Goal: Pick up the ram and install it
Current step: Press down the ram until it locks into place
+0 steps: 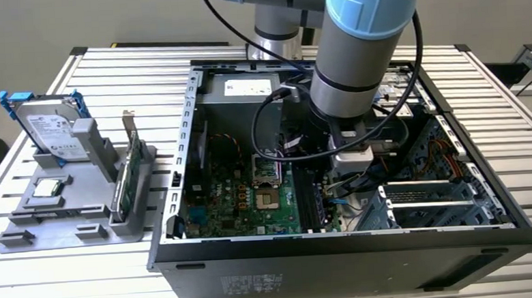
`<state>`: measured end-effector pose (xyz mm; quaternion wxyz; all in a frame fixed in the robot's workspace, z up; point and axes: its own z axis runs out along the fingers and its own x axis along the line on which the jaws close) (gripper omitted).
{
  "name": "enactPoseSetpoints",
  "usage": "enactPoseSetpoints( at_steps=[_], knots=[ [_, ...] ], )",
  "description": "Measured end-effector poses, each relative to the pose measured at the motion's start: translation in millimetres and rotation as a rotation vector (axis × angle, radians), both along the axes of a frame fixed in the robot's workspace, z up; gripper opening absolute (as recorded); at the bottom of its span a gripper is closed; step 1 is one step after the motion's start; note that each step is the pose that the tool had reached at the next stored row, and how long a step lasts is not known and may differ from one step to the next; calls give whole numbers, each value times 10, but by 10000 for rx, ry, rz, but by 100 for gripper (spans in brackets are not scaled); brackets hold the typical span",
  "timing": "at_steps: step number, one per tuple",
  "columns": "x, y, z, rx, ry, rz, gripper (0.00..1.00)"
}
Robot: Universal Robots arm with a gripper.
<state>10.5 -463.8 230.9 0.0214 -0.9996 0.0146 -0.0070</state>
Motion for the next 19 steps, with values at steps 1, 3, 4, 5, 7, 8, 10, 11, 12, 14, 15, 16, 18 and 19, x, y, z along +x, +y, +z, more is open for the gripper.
enactPoseSetpoints(
  at_steps=[1, 3, 4, 5, 7, 8, 10, 11, 12, 14, 15, 16, 18, 19],
  knots=[
    [1, 0, -1, 2, 0, 1, 0],
    [5, 0, -3, 2, 0, 2, 0],
    [8, 0, -4, 2, 0, 2, 0],
    [12, 0, -4, 2, 0, 1, 0],
    [14, 0, -6, 2, 0, -6, 0],
    [14, 1, -8, 2, -1, -10, 0],
    [15, 1, -13, 5, -1, -18, 0],
    [15, 1, -18, 6, -1, -22, 0],
    [15, 2, -24, 5, -1, -27, 0],
    [15, 1, -30, 0, 0, -39, 0],
    [15, 1, -31, -1, 0, -44, 0],
    [15, 1, -31, -1, 1, -49, 0],
    [14, 1, -42, 2, -2, -58, 0],
    [15, 1, -46, 2, -1, -58, 0]
  ],
)
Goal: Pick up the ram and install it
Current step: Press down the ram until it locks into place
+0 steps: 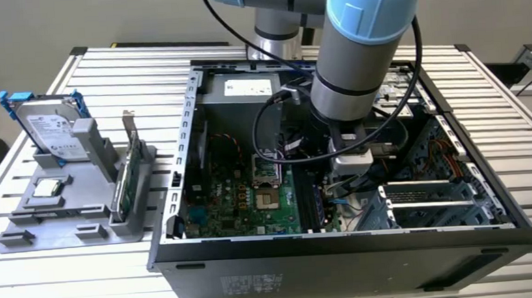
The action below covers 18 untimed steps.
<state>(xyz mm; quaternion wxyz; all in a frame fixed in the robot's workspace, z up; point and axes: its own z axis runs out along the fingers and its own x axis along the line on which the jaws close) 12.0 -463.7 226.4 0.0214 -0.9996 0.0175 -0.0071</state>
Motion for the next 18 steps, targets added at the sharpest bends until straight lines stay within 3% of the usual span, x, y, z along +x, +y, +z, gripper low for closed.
enactPoseSetpoints(
  at_steps=[18],
  knots=[
    [0, 0, -35, 0, 0, 0, 0]
  ],
)
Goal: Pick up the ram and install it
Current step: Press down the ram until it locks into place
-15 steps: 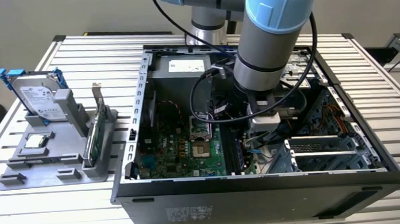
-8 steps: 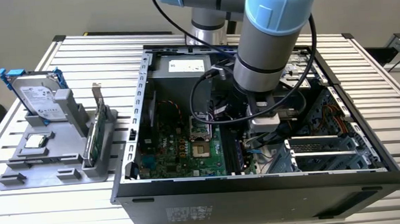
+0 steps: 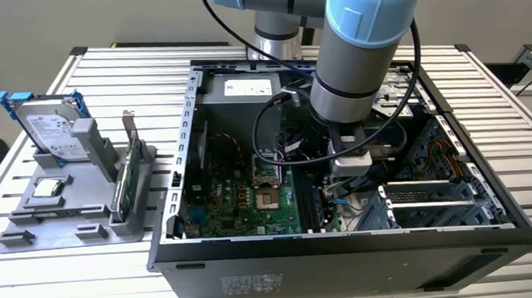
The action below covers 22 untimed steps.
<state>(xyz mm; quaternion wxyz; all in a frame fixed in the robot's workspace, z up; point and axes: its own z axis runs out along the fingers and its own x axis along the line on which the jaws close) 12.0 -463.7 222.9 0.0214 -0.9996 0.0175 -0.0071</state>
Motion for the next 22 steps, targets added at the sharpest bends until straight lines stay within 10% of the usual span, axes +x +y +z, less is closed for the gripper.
enactPoseSetpoints(
  at_steps=[1, 2, 10, 11, 22],
  knots=[
    [0, -1, 1, -4, 1, 0, 0],
    [0, -1, 0, -4, 0, 0, 100],
    [0, 0, 152, 1, 0, 0, 100],
    [-1, 0, 185, -1, 0, -1, 0],
    [-1, 0, 228, 0, -3, 0, 0]
  ],
)
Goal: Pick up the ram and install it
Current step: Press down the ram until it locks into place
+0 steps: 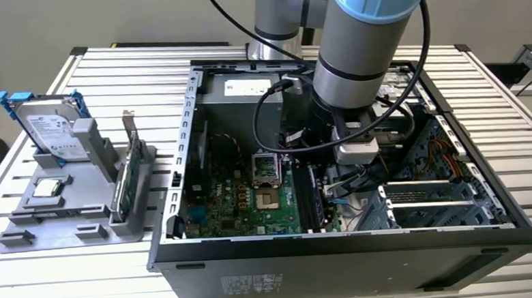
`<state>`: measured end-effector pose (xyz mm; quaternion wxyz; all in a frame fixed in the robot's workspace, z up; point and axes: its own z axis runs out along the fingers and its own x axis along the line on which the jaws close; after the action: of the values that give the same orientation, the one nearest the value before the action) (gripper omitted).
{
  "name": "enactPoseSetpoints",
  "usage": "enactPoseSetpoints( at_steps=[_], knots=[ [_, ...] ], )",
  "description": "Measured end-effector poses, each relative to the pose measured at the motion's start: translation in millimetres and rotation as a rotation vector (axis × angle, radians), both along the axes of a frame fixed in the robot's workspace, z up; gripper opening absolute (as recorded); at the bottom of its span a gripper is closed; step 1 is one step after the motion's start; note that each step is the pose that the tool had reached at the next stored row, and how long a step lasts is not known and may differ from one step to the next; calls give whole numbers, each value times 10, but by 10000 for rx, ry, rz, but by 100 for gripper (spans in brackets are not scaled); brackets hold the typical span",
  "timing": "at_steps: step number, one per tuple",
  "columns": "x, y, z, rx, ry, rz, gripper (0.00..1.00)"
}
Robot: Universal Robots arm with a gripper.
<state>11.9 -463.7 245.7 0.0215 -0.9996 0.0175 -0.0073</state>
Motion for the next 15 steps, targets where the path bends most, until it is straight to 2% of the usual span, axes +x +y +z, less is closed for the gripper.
enactPoseSetpoints(
  at_steps=[7, 15],
  knots=[
    [-1, 0, 2, -1, 0, 21, 0],
    [-1, 1, 1, 0, 0, 1417, 0]
  ],
)
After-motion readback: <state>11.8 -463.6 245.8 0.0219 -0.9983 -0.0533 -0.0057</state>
